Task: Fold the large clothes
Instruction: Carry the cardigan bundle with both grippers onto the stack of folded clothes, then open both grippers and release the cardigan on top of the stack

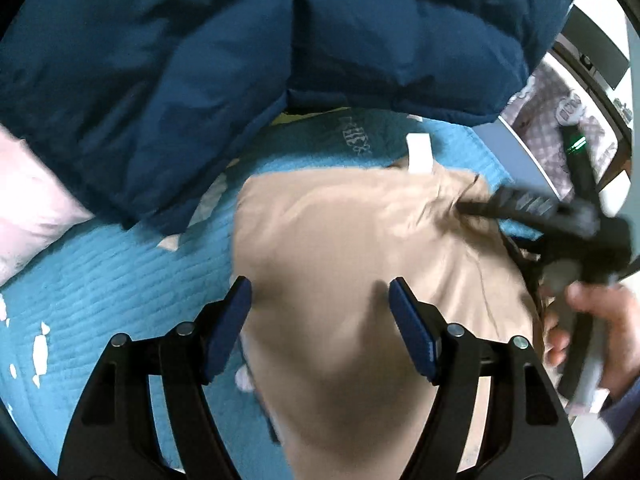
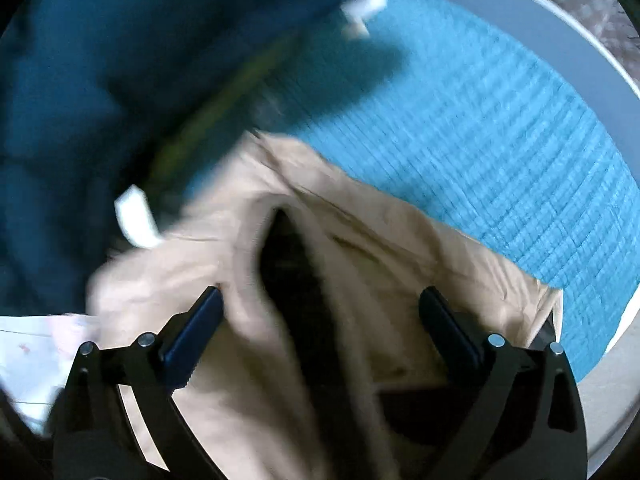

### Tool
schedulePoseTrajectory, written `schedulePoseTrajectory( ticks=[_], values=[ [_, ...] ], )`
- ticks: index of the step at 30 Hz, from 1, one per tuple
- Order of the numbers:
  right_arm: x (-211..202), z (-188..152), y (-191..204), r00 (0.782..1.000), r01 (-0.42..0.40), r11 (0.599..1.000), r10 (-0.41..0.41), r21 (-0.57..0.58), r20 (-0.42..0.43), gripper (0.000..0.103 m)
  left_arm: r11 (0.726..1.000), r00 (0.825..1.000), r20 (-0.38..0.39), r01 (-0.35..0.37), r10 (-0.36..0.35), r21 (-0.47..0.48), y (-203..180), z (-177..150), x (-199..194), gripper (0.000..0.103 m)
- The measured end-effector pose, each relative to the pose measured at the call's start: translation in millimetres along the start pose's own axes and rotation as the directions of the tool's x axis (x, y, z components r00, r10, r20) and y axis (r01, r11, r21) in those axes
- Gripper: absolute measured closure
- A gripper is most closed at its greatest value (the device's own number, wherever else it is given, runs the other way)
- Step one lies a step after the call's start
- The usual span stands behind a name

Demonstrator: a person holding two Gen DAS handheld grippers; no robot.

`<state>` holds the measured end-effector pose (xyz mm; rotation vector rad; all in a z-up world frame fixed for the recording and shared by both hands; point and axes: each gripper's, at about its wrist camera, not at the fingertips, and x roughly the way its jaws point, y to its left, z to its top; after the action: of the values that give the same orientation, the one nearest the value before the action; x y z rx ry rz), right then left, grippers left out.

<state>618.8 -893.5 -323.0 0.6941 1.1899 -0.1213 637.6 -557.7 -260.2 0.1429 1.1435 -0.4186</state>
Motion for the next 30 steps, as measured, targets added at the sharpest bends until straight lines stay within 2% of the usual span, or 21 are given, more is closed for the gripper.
schedulePoseTrajectory(
  ticks=[3,4,5,8,10,11,13,15,17,20,25,28,30],
  values=[
    [-47.3,-22.1,22.2,0.997,0.018,0.997,-0.012,-0.078,0.080,0.008,0.999,0.999,-0.005,-0.034,0.034,-0.003,2.7,-16.5,-16.8,0.030],
    [-62.0,-35.2,29.7,0.994,0.057,0.993,-0.046,-0.106,0.100,0.008,0.999,0.999,-0.006,-0.032,0.032,-0.015,3.3,-21.5,-21.2,0.030],
    [-73.1,-48.7,34.5,0.991,0.090,0.988,-0.076,-0.124,0.109,0.008,0.999,0.999,-0.007,-0.033,0.033,-0.039,3.6,-27.8,-27.2,0.030],
    [-88.2,-87.7,39.4,0.989,0.121,0.980,-0.106,-0.158,0.103,0.008,0.997,1.000,0.010,-0.019,0.020,-0.076,-1.7,-44.5,-41.4,0.030],
    [-87.0,-105.4,37.6,0.992,0.106,0.976,-0.091,-0.192,0.084,0.008,0.998,1.000,0.028,-0.010,0.012,-0.066,-7.8,-58.2,-46.3,0.025],
    [-80.3,-112.4,34.9,0.993,0.112,0.973,-0.103,-0.200,0.056,0.008,0.999,1.000,0.017,-0.012,0.013,-0.050,-11.7,-66.3,-42.8,0.019],
    [-52.4,-121.5,27.8,0.994,0.103,0.978,-0.108,-0.183,-0.015,0.008,0.999,0.999,-0.033,-0.039,0.039,-0.014,-18.0,-75.9,-26.6,0.020],
    [-18.6,-132.6,17.6,0.988,0.107,0.978,-0.124,-0.179,-0.088,0.007,0.999,0.996,-0.086,-0.036,0.033,-0.031,-13.9,-81.4,-5.4,0.018],
    [-6.4,-137.1,10.6,0.988,0.077,0.986,-0.095,-0.146,-0.120,0.007,0.998,0.993,-0.116,-0.014,0.006,-0.064,-5.6,-83.1,5.5,0.018],
    [-26.9,-138.9,21.1,0.991,0.097,0.982,-0.111,-0.164,-0.076,0.007,0.997,0.998,-0.066,0.010,-0.015,-0.076,1.6,-84.2,-12.8,0.017],
    [-72.6,-160.7,57.5,0.984,0.180,0.952,-0.176,-0.247,0.039,0.007,0.992,0.997,0.026,-0.065,0.068,-0.108,20.8,-107.2,-61.1,0.013],
    [-84.7,-191.3,81.1,0.970,0.242,0.927,-0.225,-0.285,0.094,0.007,0.989,0.991,0.044,-0.119,0.123,-0.090,28.1,-129.4,-77.0,0.013],
    [-88.6,-219.5,92.1,0.970,0.236,0.933,-0.209,-0.272,0.127,0.007,0.991,0.991,0.052,-0.121,0.125,-0.064,30.7,-142.9,-83.8,0.013]
  ],
)
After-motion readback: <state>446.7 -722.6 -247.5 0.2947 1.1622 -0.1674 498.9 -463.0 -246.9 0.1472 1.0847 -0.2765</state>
